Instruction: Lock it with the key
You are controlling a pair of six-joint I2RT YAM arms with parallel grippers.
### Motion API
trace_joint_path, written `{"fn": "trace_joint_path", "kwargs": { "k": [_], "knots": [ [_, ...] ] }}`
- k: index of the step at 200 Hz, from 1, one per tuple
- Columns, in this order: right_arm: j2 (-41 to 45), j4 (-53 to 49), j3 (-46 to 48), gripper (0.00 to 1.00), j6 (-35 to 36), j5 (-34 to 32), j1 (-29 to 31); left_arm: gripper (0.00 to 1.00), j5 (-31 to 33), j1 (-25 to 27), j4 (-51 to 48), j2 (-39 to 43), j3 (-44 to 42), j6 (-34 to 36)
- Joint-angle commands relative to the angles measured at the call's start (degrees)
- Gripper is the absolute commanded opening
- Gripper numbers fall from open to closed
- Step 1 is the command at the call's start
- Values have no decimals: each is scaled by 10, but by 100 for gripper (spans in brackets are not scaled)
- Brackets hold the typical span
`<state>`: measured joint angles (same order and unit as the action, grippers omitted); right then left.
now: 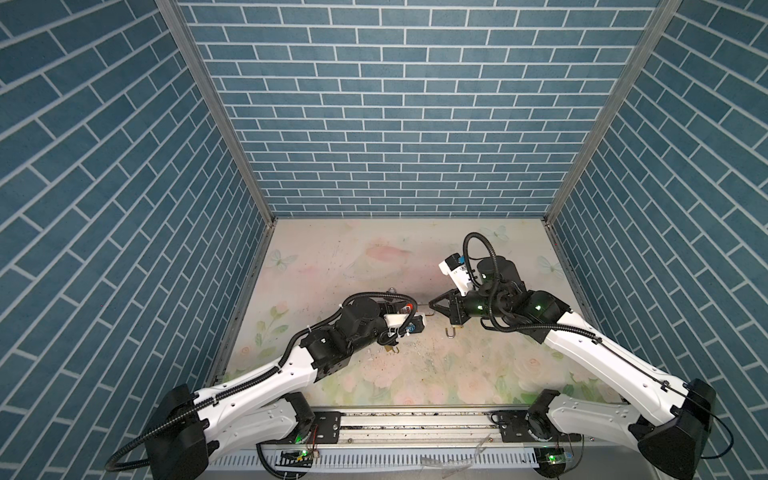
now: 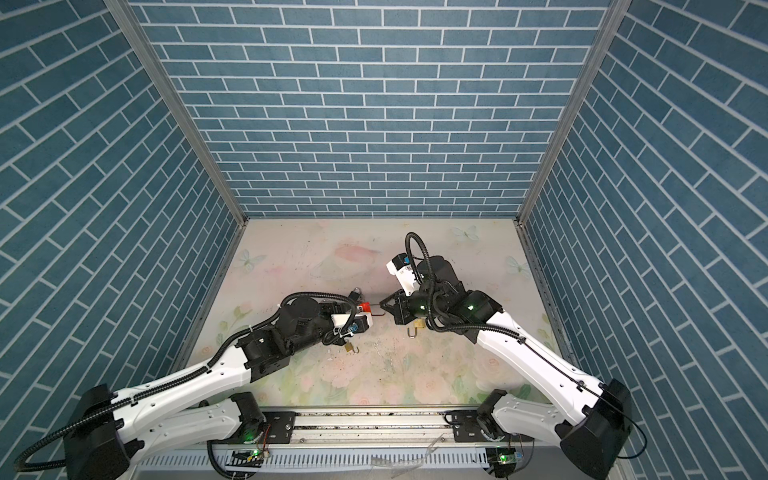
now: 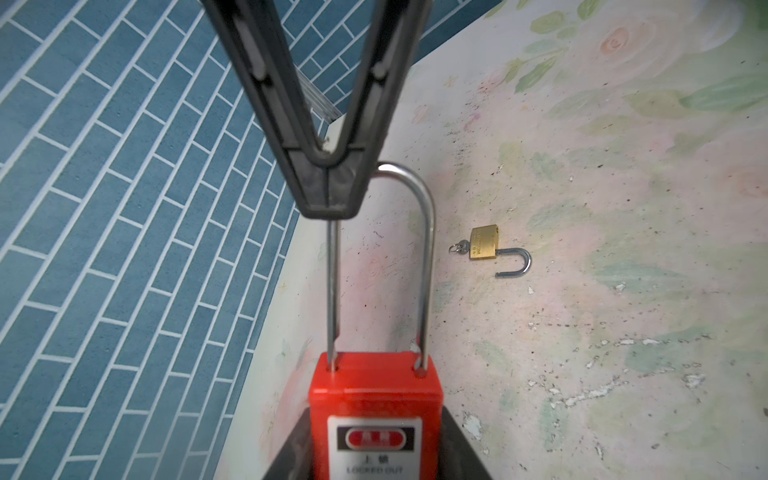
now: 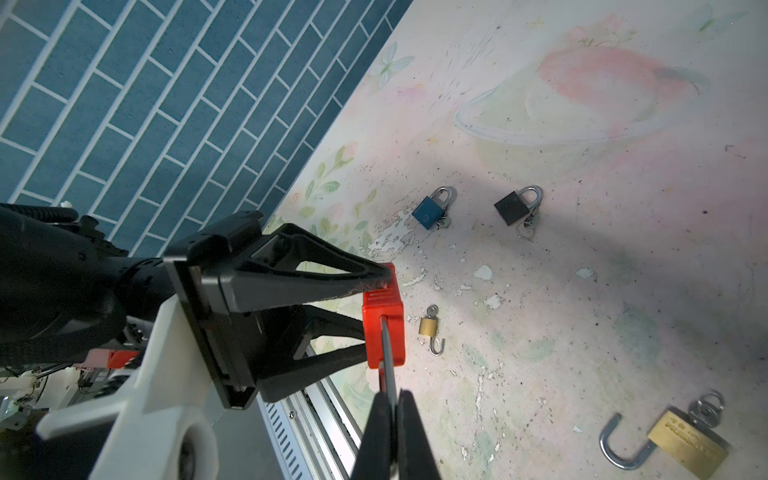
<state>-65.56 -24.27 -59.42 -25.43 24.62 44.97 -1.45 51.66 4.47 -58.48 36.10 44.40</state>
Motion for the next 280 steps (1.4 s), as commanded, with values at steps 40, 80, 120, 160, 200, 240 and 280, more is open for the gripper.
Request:
{"fn": "trace_joint_path", "kwargs": {
  "k": [40,80,120,160,200,240,280],
  "knots": [
    [-44,21,19,0,-28,72,8,2,-29,25,111,5,24,-11],
    [-54,35,31,0,-15,102,-3,1,-103,27,67,0,48,-8],
    [-52,37,42,0,0,115,-15,0,-122,28,63,3,48,-10],
    [-38,40,54,0,28,123,-15,0,-145,27,54,-2,57,-19],
    [-28,38,64,0,34,115,-21,0,-147,27,55,-12,68,-27],
    [-34,45,68,0,7,118,-23,0,-114,27,116,-16,62,-57],
    [-25,47,56,0,-10,124,-36,0,-94,27,154,-29,64,-97]
  ]
}}
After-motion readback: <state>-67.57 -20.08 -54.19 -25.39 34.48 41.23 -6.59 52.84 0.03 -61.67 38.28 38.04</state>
